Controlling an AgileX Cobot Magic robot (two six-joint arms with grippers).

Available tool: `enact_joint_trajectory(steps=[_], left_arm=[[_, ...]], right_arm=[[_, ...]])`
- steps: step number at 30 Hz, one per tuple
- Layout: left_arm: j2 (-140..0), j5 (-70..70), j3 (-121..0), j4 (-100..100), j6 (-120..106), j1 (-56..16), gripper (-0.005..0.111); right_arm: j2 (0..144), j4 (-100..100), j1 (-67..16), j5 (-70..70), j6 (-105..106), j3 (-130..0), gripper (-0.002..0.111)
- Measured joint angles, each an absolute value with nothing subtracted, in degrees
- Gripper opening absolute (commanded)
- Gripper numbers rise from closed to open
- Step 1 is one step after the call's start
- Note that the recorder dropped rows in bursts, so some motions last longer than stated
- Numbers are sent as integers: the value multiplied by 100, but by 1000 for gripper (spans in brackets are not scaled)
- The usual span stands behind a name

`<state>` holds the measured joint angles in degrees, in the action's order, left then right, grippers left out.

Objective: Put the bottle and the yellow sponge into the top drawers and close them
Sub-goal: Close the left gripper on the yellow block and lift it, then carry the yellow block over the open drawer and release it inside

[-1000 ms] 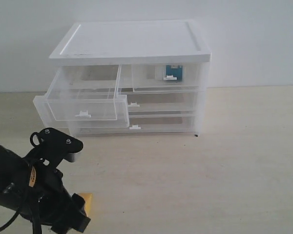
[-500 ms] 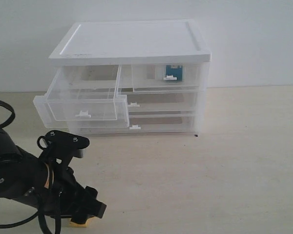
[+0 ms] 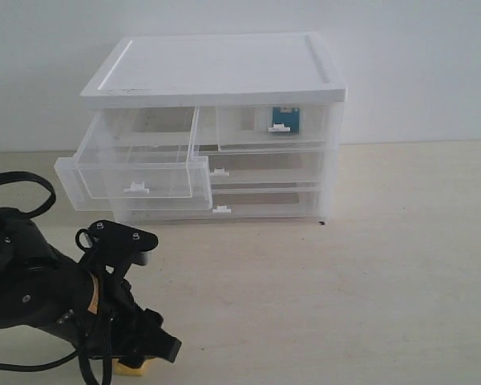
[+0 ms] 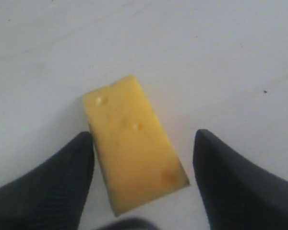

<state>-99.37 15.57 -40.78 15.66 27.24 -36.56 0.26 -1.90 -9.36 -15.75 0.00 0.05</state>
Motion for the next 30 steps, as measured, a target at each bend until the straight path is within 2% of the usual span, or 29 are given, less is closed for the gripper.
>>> enact_joint_trajectory(steps=[2,13,21,30], left_arm=[[-9935,1545,-4103,1677,2724,-3656,3],[-9775,1994,-4116,1844,2561,-3656,4],[-8708,2826,-4116,1540,1826,-3997,4],[-7286,2346,-4116,1209,1372,-4265,4]], right_arm=[[26,-190,-936,-1575,0,5,0],[26,-190,-936,-1575,0,5,0],[26,-190,-936,-1575,0,5,0],[26,-190,-936,-1575,0,5,0]])
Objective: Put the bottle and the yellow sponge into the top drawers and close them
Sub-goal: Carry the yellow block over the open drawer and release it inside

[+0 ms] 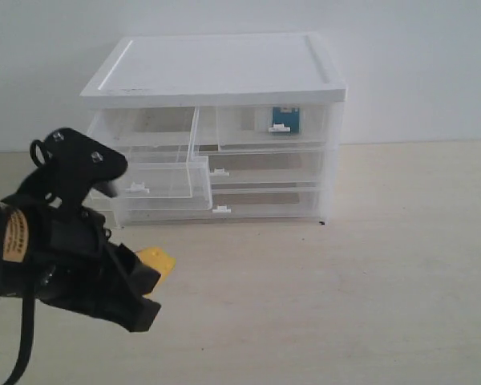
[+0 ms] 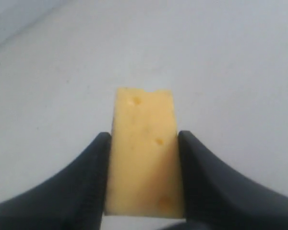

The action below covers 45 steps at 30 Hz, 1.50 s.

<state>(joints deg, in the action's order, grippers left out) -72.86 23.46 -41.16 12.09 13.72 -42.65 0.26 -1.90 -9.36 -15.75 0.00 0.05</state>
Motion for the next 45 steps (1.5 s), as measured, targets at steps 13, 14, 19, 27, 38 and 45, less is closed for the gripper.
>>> enact_joint_trajectory(steps=[13,14,19,27,38,45], left_arm=[[-7124,2232,-5470,1703,1339,-3892,4],[-7214,2269,-5631,1731,1339,-3782,4],[-7662,2366,-6233,1862,1339,-3333,4],[-8577,2396,-6813,1884,1339,-2964,4],[-9450,2207,-7024,1884,1339,-2780,4],[-9636,2194,-7038,1884,1578,-2610,4]], right_arm=[[26,-190,-936,-1575,0,5,0],[26,-190,-936,-1575,0,5,0],[26,-190,-936,-1575,0,5,0],[26,-190,-936,-1575,0,5,0],[26,-190,-936,-1575,0,5,0],[26,-190,-936,-1575,0,5,0]])
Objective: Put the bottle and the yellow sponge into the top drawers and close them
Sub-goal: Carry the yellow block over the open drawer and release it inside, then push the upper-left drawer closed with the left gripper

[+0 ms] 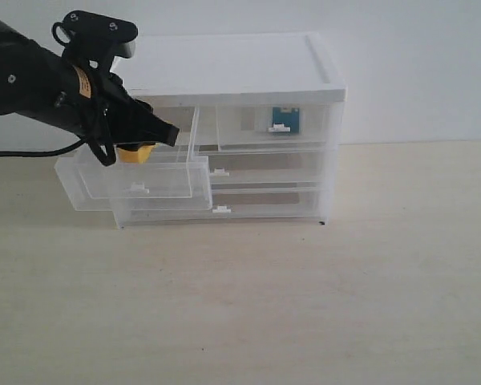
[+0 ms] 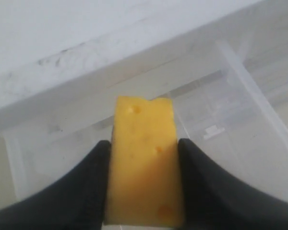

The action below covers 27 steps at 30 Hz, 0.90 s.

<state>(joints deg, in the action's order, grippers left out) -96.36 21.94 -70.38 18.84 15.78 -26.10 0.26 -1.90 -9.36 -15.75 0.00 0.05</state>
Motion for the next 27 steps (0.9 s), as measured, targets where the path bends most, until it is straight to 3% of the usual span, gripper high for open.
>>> enact_joint_trajectory(steps=[4,7,8,10,11,21,26,27], left_arm=[[-9791,2229,-7053,1884,1657,-2583,15],[-9879,2203,-7053,1884,1699,-2583,36],[-9879,2187,-7053,1884,1711,-2583,54],[-9879,2084,-7053,1884,1726,-2583,64],[-9879,1967,-7053,1884,1750,-2583,64],[-9298,2128,-7053,2038,1675,-2583,61],[-8583,3363,-7062,1798,904,-2583,9],[-8490,3591,-7062,1655,695,-2583,4]], right_arm=[[26,-190,-936,-1575,0,5,0],[26,-190,-936,-1575,0,5,0],[26,-190,-936,-1575,0,5,0],[26,-190,-936,-1575,0,5,0],[26,-190,-936,-1575,0,5,0],[26,-190,-936,-1575,0,5,0],[26,-190,-936,-1575,0,5,0],[26,-190,-936,-1575,0,5,0]])
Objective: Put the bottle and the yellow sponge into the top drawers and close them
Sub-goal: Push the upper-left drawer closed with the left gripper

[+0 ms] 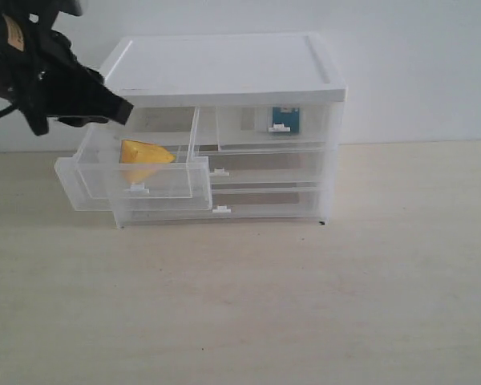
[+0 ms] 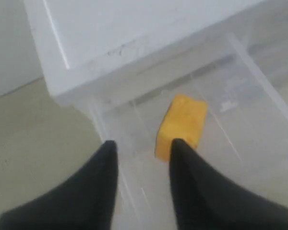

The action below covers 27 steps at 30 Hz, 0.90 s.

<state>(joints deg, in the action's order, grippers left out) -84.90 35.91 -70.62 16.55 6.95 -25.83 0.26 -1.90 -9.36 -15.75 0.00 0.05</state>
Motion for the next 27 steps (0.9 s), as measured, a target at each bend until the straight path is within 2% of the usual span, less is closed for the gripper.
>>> enact_joint_trajectory(steps=[5,8,27], left_arm=[[-8221,5054,-7040,-181,-1023,-2583,4],[-8221,5119,-6718,-551,-1284,-2583,4],[-8840,3328,-6372,-606,-1359,-2583,4]], right_arm=[[26,-190,-936,-1575,0,5,0],[26,-190,-936,-1575,0,5,0],[26,-190,-936,-1575,0,5,0]])
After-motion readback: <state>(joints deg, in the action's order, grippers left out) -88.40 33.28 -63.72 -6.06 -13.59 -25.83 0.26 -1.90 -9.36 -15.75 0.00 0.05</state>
